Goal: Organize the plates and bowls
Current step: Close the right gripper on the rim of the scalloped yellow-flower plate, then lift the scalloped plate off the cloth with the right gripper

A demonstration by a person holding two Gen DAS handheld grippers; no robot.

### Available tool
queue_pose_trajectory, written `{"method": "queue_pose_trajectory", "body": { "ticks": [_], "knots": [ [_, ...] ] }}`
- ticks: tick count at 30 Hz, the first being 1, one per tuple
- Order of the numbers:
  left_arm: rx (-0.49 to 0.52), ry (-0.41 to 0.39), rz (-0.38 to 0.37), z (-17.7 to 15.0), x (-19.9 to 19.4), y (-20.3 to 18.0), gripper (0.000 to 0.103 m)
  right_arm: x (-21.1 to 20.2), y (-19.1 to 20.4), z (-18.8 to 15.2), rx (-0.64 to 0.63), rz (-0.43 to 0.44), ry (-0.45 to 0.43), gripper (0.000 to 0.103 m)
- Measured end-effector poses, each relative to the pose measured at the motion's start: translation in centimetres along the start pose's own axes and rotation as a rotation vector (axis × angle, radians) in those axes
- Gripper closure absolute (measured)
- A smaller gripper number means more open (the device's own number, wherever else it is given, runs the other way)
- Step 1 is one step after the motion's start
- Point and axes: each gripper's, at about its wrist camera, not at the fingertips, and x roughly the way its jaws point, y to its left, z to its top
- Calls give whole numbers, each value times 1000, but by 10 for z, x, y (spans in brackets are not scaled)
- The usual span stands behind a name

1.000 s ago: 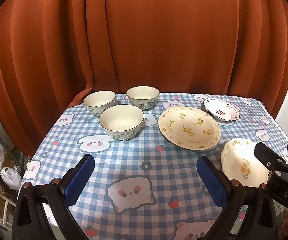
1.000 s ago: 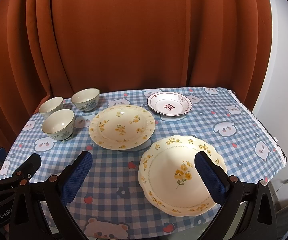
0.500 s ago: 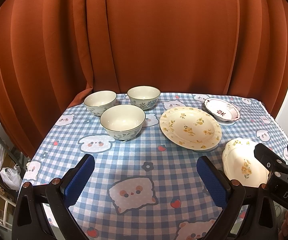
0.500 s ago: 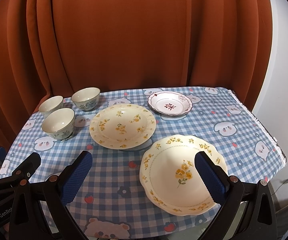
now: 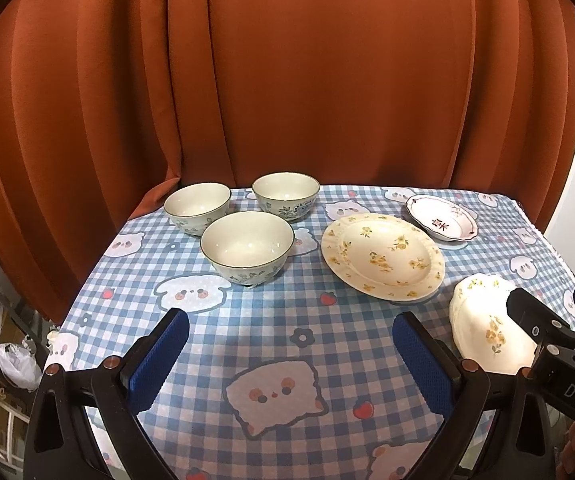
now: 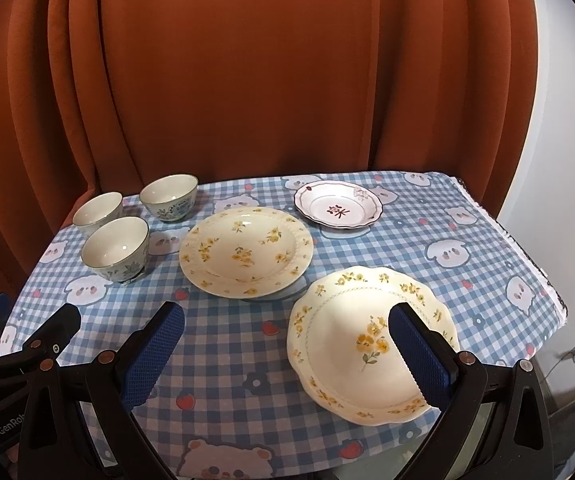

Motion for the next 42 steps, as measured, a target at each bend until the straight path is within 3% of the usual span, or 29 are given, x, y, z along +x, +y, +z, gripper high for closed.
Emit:
{"method": "queue_pose_trajectory", "body": {
  "ticks": [9, 16, 23, 33, 42],
  "knots": [
    [23, 11, -52, 6, 12, 14, 2, 5, 21, -2, 53, -54, 6, 0],
    [112, 55, -103, 6, 29, -17, 4, 18, 5, -6, 96, -115, 63, 0],
    [113, 120, -107, 7, 55, -69, 5, 45, -40, -7, 87, -127, 101, 1],
    [52, 218, -79, 3, 92, -150, 9, 97, -120, 6, 30, -76, 191, 5],
    [-3, 312, -30, -11, 125, -198, 10, 146, -175, 3, -7, -26, 279, 8]
  ]
}}
